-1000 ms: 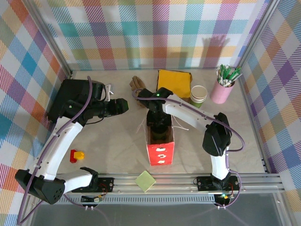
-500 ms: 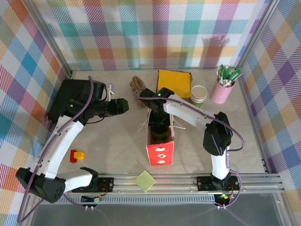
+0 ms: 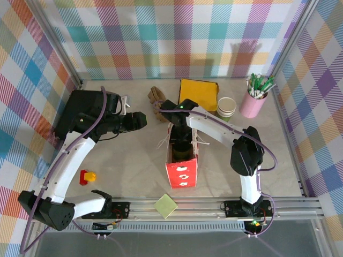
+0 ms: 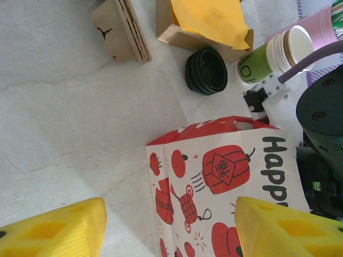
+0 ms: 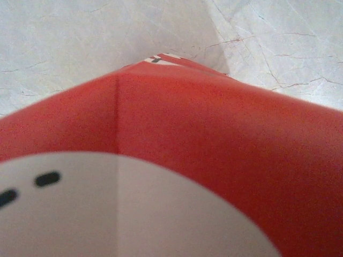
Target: Pack the takeout coffee
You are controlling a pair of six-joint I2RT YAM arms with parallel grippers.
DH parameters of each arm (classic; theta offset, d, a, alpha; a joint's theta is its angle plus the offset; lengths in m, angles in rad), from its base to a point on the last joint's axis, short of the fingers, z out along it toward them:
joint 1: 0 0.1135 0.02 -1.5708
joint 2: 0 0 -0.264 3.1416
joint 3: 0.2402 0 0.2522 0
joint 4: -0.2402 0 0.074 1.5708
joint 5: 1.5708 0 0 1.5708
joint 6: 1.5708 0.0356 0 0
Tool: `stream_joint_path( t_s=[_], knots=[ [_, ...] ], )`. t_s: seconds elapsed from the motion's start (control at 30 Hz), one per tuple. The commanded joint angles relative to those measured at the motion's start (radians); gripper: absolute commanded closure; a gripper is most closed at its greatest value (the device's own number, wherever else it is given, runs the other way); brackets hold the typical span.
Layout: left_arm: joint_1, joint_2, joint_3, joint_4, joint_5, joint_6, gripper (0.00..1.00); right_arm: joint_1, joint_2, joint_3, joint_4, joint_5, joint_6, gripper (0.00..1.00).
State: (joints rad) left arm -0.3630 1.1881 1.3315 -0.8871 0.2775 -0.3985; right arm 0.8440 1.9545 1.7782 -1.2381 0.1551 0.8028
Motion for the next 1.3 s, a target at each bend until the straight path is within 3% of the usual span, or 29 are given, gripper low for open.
stream_joint_path(
  t_s=[0.0,0.5,1.27],
  knots=[
    [0.012,0.008,-0.002,0.005,0.002,0.017,0.35,-0.005,0.078,-0.053,-0.014,-0.04,-0.018,0.4],
    [0.012,0.014,0.005,-0.001,0.001,0.021,0.36,-0.011,0.118,-0.059,0.015,-0.055,-0.034,0.39],
    [0.013,0.011,0.003,0.002,0.004,0.02,0.35,-0.011,0.09,0.19,-0.103,0.033,-0.062,0.19]
  ],
)
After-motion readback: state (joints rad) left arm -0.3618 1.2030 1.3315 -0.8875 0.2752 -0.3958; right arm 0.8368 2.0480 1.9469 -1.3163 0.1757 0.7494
